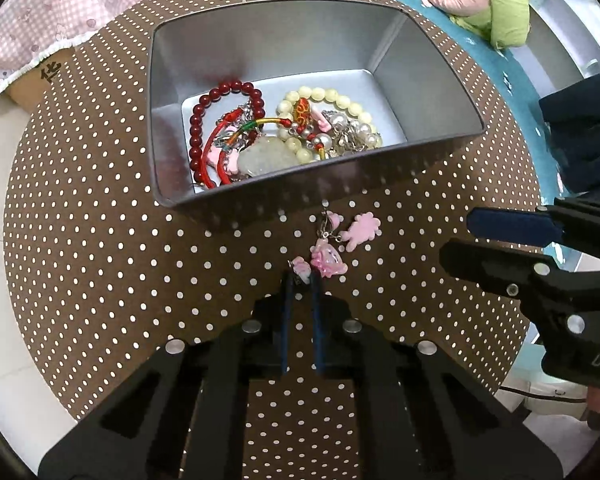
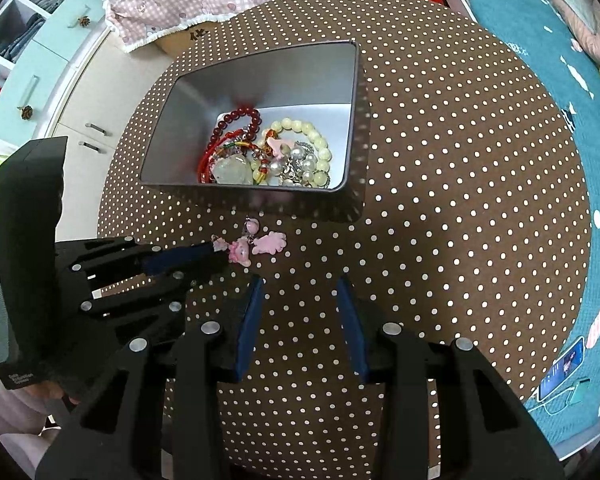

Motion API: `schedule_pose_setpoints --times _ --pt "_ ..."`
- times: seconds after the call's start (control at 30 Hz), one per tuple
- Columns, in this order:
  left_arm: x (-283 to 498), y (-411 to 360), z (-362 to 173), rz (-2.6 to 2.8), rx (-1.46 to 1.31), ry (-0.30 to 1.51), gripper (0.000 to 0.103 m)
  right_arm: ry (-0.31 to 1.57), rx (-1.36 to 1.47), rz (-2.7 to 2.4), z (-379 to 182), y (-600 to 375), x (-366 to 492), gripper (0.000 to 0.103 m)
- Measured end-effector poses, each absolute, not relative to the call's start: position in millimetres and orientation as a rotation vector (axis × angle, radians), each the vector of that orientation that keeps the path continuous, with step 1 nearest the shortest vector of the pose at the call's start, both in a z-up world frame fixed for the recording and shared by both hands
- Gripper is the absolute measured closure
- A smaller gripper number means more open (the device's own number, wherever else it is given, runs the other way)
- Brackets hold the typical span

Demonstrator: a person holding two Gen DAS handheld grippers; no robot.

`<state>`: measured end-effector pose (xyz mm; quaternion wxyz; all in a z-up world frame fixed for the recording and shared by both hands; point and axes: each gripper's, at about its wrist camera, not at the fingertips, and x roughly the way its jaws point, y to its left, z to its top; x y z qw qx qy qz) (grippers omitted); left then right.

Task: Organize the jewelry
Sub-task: 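Return both tools to the pink charms and close the left tool on one, then grasp the pink bunny charm with the right tool while the left tool lifts its pink charm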

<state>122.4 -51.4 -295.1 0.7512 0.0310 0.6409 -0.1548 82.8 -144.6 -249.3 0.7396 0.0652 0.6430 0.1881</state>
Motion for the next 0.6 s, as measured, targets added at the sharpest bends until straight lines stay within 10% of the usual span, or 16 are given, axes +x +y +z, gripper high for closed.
schedule_pose_setpoints --times 0.6 --pt "112 17 -254 -0.258 -0.090 1.328 0.095 1.378 0.004 0.456 -269 -90 101 0.067"
